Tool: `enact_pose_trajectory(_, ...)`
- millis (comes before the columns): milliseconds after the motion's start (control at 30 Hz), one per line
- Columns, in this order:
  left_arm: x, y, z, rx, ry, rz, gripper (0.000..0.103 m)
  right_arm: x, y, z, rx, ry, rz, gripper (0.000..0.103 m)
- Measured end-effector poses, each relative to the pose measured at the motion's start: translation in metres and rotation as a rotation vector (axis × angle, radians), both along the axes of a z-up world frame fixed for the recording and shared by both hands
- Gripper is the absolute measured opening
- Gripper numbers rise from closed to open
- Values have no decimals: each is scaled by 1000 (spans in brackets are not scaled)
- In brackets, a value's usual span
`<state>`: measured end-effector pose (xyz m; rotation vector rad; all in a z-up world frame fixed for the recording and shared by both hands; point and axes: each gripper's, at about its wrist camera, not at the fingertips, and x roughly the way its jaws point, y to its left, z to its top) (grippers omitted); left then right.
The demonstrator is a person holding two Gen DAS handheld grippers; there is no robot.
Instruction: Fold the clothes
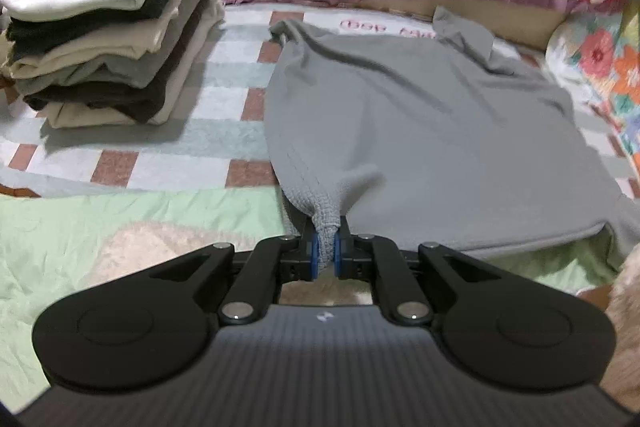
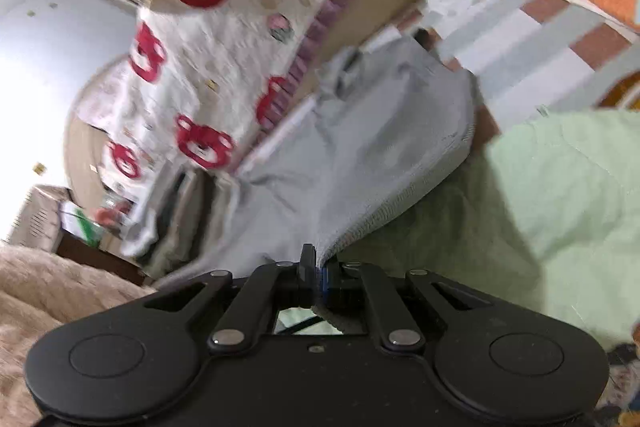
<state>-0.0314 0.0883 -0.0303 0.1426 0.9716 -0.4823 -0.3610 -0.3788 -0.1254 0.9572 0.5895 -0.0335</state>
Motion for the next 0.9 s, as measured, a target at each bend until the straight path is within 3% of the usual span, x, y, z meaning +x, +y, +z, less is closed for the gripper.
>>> enact_pose_trajectory(133, 3, 0, 4, -38, 11, -14, 6, -5, 1, -25, 106, 46, -35, 5)
enact_pose_trajectory(267, 7, -6, 12, -41, 8, -48, 6, -8, 0, -16, 195, -55, -25, 5)
enact_pose_trajectory(333, 8, -10, 6, -5, 15, -68, 7, -4, 1, -9, 117, -49, -21, 6)
enact_pose_trajectory(500, 14, -11, -18, 15, 72, -82, 7, 10, 4, -26, -121, 98, -25, 6)
enact_pose_trajectory(600, 19, -6, -19, -14, 69, -64, 7, 16, -2, -40, -175, 124, -38, 10)
enact_pose_trajectory(667, 18, -7, -18, -14, 68, -69, 7, 15, -8, -46, -138, 110, -47, 10)
enact_pose_trajectory(767, 16, -12, -18, -8, 64, -84, 7, 11, -18, -54, -45, 73, -54, 26)
enact_pose_trajectory(800, 15, -13, -18, -9, 64, -85, 7, 8, -19, -56, -20, 61, -48, 35)
enact_pose_trajectory(900, 18, -15, -15, -16, 60, -86, 7, -2, -17, -63, 22, 50, -7, 40)
